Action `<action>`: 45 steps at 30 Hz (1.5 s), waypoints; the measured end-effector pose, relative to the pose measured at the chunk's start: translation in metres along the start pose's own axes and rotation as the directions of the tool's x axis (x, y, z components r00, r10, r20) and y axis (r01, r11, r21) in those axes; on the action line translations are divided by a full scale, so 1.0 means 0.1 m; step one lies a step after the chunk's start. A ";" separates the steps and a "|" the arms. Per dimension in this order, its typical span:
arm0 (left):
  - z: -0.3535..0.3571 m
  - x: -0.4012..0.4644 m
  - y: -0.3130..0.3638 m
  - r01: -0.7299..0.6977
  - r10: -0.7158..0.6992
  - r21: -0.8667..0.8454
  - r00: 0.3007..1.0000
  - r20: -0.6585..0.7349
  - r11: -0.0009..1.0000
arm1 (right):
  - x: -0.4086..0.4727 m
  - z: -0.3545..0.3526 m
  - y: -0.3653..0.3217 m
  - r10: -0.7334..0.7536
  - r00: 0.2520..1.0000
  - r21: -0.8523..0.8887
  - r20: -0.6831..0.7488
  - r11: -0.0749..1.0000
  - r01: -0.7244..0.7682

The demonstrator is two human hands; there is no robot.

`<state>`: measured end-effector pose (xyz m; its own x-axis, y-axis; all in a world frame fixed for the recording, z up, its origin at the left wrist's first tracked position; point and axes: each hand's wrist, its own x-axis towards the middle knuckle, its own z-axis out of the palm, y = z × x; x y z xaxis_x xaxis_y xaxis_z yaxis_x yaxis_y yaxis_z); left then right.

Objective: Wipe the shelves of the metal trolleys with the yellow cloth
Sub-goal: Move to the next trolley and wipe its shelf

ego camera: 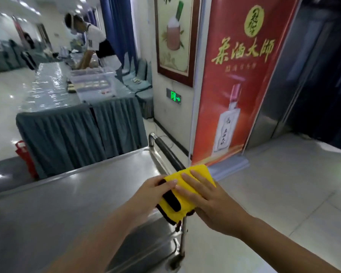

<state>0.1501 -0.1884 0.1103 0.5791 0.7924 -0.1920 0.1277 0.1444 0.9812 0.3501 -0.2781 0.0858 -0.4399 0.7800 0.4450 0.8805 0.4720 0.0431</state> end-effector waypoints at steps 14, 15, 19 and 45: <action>1.62 1.76 0.59 0.069 -0.067 -0.020 0.995 0.080 0.997 | -0.72 -0.29 2.12 0.099 0.987 -0.096 -0.122 0.989 -0.112; 1.63 1.94 0.58 0.052 -0.055 0.043 0.996 0.063 0.998 | -0.70 -0.24 2.27 0.096 0.989 -0.098 -0.114 0.989 -0.108; 1.59 2.73 0.48 -0.066 0.042 0.291 0.995 0.088 0.954 | -0.56 0.08 2.99 0.042 0.995 -0.138 -0.090 0.989 -0.054; -0.04 6.02 0.07 0.589 0.080 0.772 0.781 -0.620 0.238 | 2.59 2.35 6.89 -0.434 0.896 0.337 0.094 0.861 0.382</action>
<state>0.4960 0.2918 0.0012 -0.0367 0.9975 -0.0610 0.9933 0.0431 0.1070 0.8008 0.3458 0.0206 -0.7930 0.5325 0.2959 0.5306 0.8424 -0.0941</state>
